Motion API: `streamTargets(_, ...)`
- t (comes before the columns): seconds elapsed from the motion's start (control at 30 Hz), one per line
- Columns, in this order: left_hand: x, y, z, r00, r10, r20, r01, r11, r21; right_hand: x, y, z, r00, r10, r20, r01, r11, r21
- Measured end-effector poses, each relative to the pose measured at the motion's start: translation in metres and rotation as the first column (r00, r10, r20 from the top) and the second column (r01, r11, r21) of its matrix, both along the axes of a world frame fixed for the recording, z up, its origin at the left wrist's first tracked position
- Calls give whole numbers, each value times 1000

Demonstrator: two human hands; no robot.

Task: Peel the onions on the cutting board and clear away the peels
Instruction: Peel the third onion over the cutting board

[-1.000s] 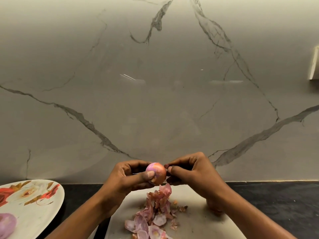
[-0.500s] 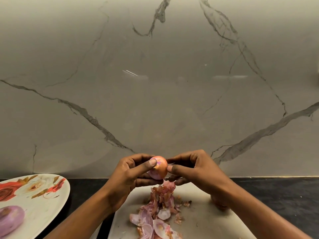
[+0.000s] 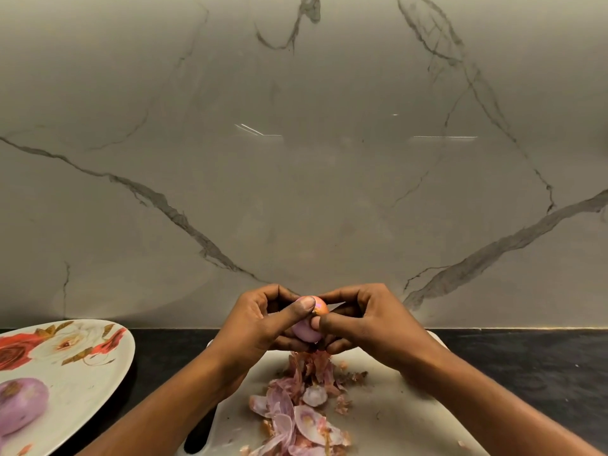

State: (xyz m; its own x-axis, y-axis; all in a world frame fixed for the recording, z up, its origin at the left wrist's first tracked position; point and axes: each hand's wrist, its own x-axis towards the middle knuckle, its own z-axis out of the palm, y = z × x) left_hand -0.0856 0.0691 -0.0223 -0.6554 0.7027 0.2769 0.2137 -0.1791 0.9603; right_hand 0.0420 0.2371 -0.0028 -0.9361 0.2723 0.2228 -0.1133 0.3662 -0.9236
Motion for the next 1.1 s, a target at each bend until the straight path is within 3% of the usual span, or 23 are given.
streamTargets(0.33, -1, -1, -2, 999, 6, -41, -7, 999, -32, 0, 1, -1, 1000, 17, 17, -18, 998, 54)
streamTargets(0.53, -1, -3, 5, 1000, -10, 17, 10, 1000, -24, 3, 2, 6, 999, 35, -14, -34, 998, 54)
streamTargets(0.77, -5, -4, 5, 995, 48, 83, -49, 999, 15, 3, 4, 3, 978, -83, -193, 135, 952, 275)
streamTargets(1.1, -1, -4, 5, 997, 37, 75, -39, 999, 21, 0, 2, -2, 983, -71, -169, 119, 947, 299)
